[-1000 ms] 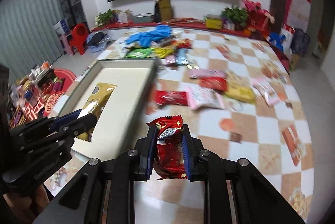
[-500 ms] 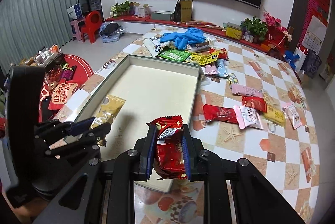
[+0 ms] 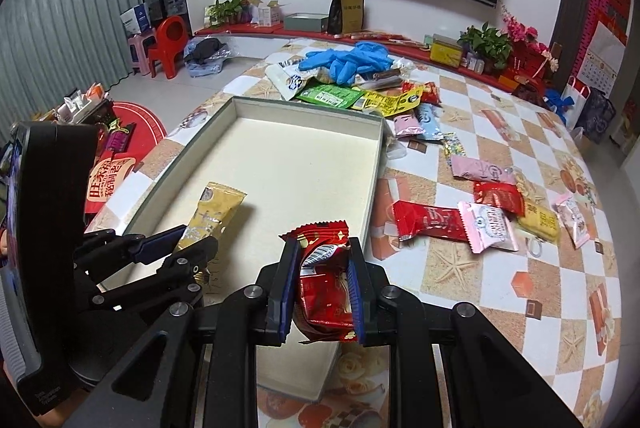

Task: Organize snacks
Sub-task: 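Carry the yellow packet over the white tray while the right tool carries the red packet there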

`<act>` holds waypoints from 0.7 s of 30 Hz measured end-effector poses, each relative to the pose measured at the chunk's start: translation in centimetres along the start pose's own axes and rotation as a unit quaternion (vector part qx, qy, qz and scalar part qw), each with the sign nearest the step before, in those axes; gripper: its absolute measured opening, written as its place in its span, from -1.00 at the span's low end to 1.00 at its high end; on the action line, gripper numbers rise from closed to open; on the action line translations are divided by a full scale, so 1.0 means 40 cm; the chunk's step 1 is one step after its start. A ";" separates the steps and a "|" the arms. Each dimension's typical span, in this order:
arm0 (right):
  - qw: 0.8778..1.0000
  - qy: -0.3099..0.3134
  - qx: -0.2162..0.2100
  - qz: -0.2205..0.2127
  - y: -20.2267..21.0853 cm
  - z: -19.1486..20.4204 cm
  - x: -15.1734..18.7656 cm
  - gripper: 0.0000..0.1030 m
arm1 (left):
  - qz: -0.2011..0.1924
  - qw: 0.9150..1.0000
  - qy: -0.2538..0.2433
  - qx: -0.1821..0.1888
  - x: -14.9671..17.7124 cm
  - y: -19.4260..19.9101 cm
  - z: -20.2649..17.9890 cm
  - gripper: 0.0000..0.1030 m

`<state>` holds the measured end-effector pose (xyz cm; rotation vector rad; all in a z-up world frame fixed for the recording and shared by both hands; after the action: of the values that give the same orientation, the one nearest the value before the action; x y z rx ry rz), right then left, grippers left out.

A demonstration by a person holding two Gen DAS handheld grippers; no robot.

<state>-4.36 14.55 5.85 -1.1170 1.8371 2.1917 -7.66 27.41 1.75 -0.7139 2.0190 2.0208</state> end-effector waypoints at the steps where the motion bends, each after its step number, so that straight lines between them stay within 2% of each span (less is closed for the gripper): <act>1: 1.000 -0.001 -0.004 0.004 -0.010 -0.002 -0.004 -0.53 | 0.003 1.000 0.000 0.000 -0.004 -0.006 0.001 -0.54; 10: 0.999 -0.010 -0.032 0.034 -0.095 -0.011 -0.065 -0.53 | 0.022 1.000 0.012 0.001 -0.041 -0.057 0.031 -0.54; 21: 0.998 -0.012 -0.031 0.047 -0.152 0.012 -0.123 -0.53 | 0.015 1.000 0.019 0.009 -0.065 -0.069 0.049 -0.54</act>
<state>1.98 18.60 3.58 -1.0312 1.8607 2.3180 -4.49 29.98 0.41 -0.7263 2.0789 2.0179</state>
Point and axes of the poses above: each gripper's, at about its wrist camera, not at the fingertips, and y roughly against the way its jaws point, z to its left, x to its underside, the point moved 2 cm from there along -y, roughly the way its jaws point, and after that the axes turned 5 degrees about z, right-handed, at the moved point
